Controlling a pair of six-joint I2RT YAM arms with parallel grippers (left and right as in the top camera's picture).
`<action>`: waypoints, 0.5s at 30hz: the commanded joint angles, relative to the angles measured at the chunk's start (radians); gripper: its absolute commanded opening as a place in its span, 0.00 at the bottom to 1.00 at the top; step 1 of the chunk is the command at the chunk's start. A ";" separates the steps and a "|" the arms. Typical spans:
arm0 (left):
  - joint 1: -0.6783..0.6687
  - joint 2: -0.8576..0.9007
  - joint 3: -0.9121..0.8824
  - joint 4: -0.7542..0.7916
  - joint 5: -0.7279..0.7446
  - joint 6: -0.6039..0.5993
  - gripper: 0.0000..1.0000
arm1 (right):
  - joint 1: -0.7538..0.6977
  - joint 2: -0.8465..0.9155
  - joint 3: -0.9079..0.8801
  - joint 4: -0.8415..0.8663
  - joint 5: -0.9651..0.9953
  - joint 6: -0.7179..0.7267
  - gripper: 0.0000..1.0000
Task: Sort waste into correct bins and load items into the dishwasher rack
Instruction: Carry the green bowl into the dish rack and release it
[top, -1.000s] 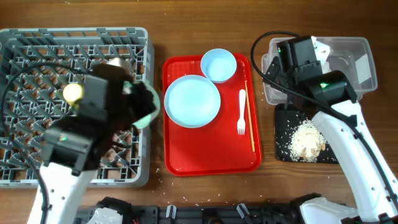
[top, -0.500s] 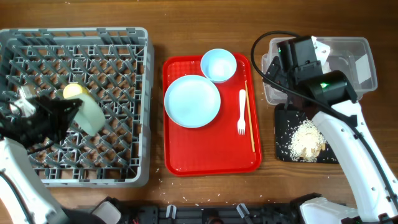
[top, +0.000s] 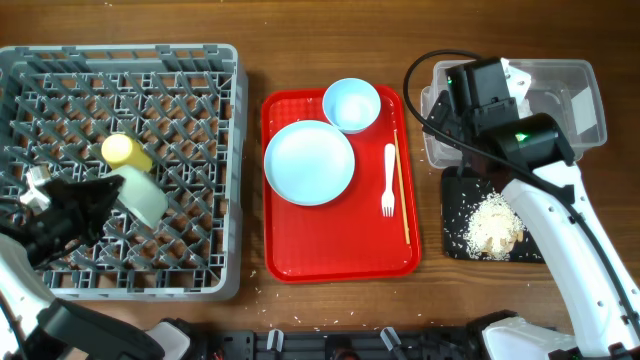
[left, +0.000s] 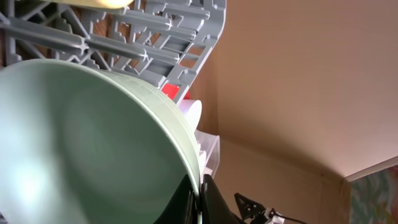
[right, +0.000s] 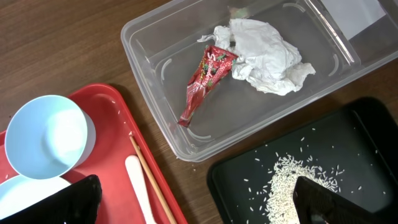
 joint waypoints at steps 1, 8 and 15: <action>0.006 0.005 -0.002 -0.012 0.006 0.077 0.04 | -0.001 -0.012 0.018 0.002 -0.002 0.011 1.00; 0.031 0.005 -0.026 -0.032 -0.211 0.063 0.04 | -0.001 -0.012 0.018 0.002 -0.002 0.012 0.99; 0.207 0.005 -0.026 -0.066 -0.223 0.060 0.78 | -0.001 -0.012 0.018 0.002 -0.002 0.012 1.00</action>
